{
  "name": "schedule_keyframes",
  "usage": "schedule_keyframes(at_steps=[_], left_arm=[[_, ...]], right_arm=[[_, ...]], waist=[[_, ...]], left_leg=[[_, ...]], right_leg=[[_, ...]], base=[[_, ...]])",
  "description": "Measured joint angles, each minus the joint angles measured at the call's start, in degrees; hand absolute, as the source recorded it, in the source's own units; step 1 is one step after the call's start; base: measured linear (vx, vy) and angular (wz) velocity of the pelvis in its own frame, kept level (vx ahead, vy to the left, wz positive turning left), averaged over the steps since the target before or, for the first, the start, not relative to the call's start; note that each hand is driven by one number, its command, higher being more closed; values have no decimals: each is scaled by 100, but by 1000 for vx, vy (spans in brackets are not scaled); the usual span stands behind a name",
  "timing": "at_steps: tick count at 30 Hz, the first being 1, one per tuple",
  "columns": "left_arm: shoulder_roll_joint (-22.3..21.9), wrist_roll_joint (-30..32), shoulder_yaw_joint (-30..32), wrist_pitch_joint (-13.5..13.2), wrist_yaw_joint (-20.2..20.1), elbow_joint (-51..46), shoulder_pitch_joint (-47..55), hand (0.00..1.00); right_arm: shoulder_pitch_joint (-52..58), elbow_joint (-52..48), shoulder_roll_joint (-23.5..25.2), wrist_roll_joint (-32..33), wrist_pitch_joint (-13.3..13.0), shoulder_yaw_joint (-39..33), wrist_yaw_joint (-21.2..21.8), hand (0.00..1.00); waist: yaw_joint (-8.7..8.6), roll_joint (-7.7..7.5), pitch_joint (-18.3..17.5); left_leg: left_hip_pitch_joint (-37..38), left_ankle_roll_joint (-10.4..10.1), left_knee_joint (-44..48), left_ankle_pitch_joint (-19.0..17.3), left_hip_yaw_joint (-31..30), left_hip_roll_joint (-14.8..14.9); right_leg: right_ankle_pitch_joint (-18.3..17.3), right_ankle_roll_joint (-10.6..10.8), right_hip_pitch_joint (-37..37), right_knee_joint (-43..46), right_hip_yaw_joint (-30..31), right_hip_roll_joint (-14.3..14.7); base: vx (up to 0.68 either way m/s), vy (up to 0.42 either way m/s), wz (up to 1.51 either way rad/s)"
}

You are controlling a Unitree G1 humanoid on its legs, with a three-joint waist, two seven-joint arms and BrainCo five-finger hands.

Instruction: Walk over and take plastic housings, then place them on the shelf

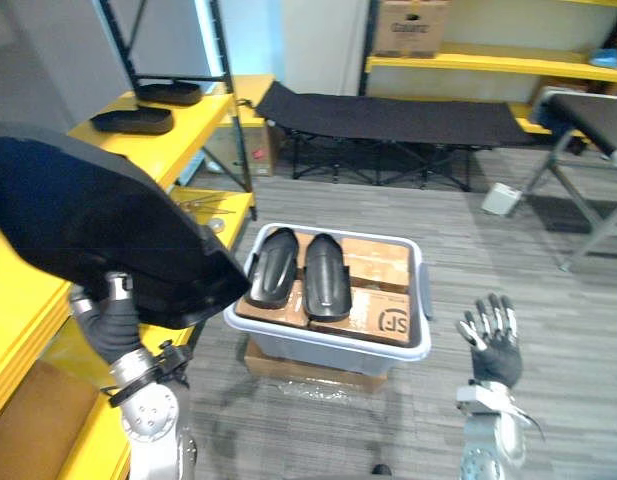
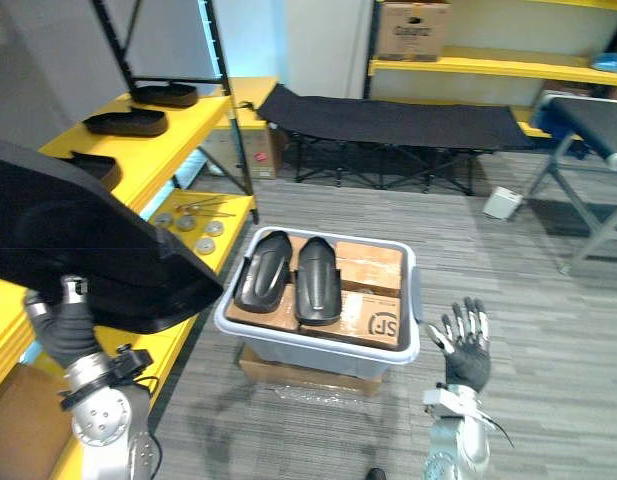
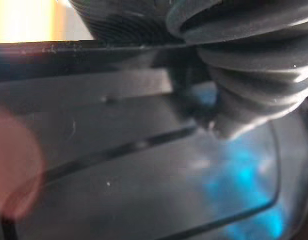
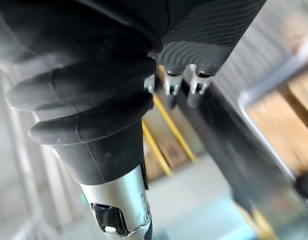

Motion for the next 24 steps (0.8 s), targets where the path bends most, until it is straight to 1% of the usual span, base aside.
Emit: schedule_keyframes(at_steps=[1,2,3,5,6,7,8,9,10,12,13,14,16,17,18,19,20,21,22,23,24], left_arm=[[-6,59,69,3,18,-48,34,100],[-9,95,164,5,14,-142,117,100],[-10,99,273,7,-14,-228,188,100],[-20,91,457,8,-108,-318,257,100],[-17,76,554,11,-231,-327,277,100],[-10,64,571,12,-278,-327,276,100],[3,-14,572,10,-379,-324,275,100],[21,-62,571,4,-472,-322,258,100],[59,-155,560,-6,-582,-315,236,100],[69,-202,552,-57,-713,-201,135,100],[67,-227,469,-62,-741,-77,142,100],[59,-222,414,-57,-751,-32,184,100],[46,-222,307,-54,-794,-32,235,100],[31,-226,181,-53,-888,-32,251,100],[28,-227,110,-52,-961,-30,256,100],[27,-225,-59,-53,-1127,-18,244,100],[42,-222,-186,-58,-1276,18,202,100],[41,-222,-264,-59,-1434,119,140,100],[42,-223,-268,-58,-1471,170,135,100],[44,-220,-269,-55,-1514,281,129,100],[44,-221,-302,-24,-1537,401,132,100]], right_arm=[[-84,50,-8,-21,12,71,-1,0],[-195,96,-13,-165,28,196,-14,0],[-281,96,-19,-334,37,310,-17,0],[-409,94,-66,-602,94,437,-23,0],[-474,84,-141,-739,122,483,-29,0],[-500,81,-167,-786,128,484,-32,0],[-507,40,-232,-848,153,483,-81,0],[-503,-7,-281,-847,206,479,-143,0],[-458,-54,-331,-844,242,454,-208,0],[-355,-211,-370,-841,248,281,-230,0],[-362,-258,-460,-836,248,115,-221,0],[-370,-271,-523,-834,248,8,-185,0],[-330,-297,-549,-833,248,-95,-115,0],[-256,-354,-533,-835,248,-147,-106,0],[-219,-396,-516,-836,248,-154,-106,0],[-152,-471,-482,-836,240,-216,-115,0],[-129,-501,-473,-836,238,-296,-126,0],[-155,-506,-469,-836,237,-377,-133,0],[-179,-511,-466,-836,236,-402,-137,0],[-205,-542,-472,-823,225,-443,-163,0],[-206,-547,-488,-820,213,-481,-228,0]], waist=[[43,-10,15],[138,-23,30],[191,-65,66],[258,-143,104],[314,-163,131],[316,-159,175],[313,-142,245],[291,-187,293],[242,-227,319],[179,-382,281],[188,-300,335],[188,-249,365],[193,-224,380],[183,-236,395],[168,-248,408],[119,-270,448],[105,-269,515],[112,-243,610],[133,-208,640],[130,-116,707],[96,-27,788]], left_leg=[[1,1,1,0,-47,-6],[-12,7,4,3,-170,-24],[-30,24,5,13,-314,-67],[-119,53,3,19,-555,-166],[-221,116,-12,14,-720,-206],[-242,111,-23,13,-826,-224],[-302,144,-30,43,-1102,-247],[-317,163,-53,77,-1320,-260],[-358,162,-92,169,-1643,-283],[-510,-17,-67,303,-2078,-291],[-543,-69,-63,341,-2276,-220],[-554,-80,-52,349,-2358,-191],[-615,-85,37,355,-2418,-223],[-640,-86,107,361,-2345,-269],[-718,-85,193,362,-2218,-304],[-851,-9,382,414,-1715,-338],[-946,79,456,471,-1303,-335],[-1037,234,513,495,-833,-274],[-1121,342,591,434,-634,-212],[-1246,374,760,409,-241,-73],[-1295,358,813,448,-186,-44]], right_leg=[[0,0,31,-1,-23,-5],[-2,2,97,-1,-129,-19],[-39,46,188,0,-274,-60],[-142,119,263,22,-455,-141],[-250,139,248,154,-491,-186],[-313,133,255,245,-458,-203],[-486,116,243,482,-153,-225],[-653,72,246,662,212,-217],[-938,4,228,872,672,-185],[-1119,127,250,1086,866,-144],[-1152,87,264,1230,793,-55],[-1177,59,278,1316,711,-19],[-1240,74,402,1340,467,-23],[-1308,38,523,1350,277,-47],[-1334,49,585,1350,141,-71],[-1385,60,714,1341,-125,-110],[-1419,35,805,1336,-297,-122],[-1442,13,866,1315,-407,-132],[-1456,17,874,1299,-455,-108],[-1489,31,892,1285,-511,-62],[-1516,18,928,1301,-509,-58]], base=[[15,25,47],[9,30,53],[9,26,60],[-20,27,68],[-25,41,75],[5,69,91],[28,73,103],[64,89,140],[107,36,139],[118,-43,131],[67,-88,95],[44,-85,63],[18,-55,53],[17,-47,64],[-20,-33,84],[-43,-10,93],[-93,19,103],[-101,37,68],[-144,27,52],[-135,-4,49],[-120,-9,49]])
